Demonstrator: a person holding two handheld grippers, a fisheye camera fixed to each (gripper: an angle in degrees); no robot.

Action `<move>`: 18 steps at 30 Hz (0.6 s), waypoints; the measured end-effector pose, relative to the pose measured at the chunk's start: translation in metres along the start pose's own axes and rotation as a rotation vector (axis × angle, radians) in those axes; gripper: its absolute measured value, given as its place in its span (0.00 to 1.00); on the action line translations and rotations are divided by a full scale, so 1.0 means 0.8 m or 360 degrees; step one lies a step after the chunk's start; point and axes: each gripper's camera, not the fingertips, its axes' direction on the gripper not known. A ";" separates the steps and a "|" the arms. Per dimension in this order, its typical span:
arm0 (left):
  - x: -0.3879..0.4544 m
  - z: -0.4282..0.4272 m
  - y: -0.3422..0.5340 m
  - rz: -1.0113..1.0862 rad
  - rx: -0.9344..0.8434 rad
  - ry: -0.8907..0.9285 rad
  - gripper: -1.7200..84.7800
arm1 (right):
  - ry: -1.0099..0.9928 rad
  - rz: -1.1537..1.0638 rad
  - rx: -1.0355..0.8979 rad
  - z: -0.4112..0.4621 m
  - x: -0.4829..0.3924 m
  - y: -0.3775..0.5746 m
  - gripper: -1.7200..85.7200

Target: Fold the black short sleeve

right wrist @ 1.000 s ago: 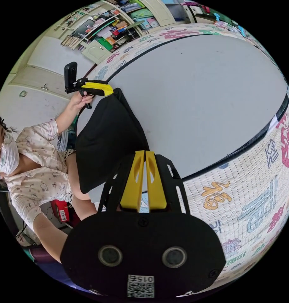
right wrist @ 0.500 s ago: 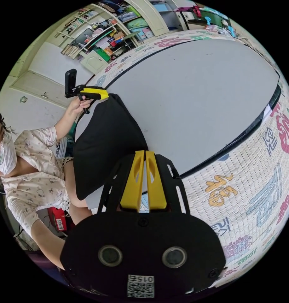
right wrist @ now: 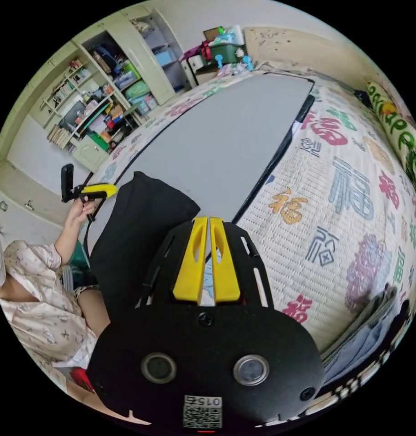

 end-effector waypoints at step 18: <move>0.087 0.019 0.173 -0.0013 -0.0031 -0.0050 0.04 | -0.0089 0.0396 -0.0072 0.039 -0.241 0.166 0.08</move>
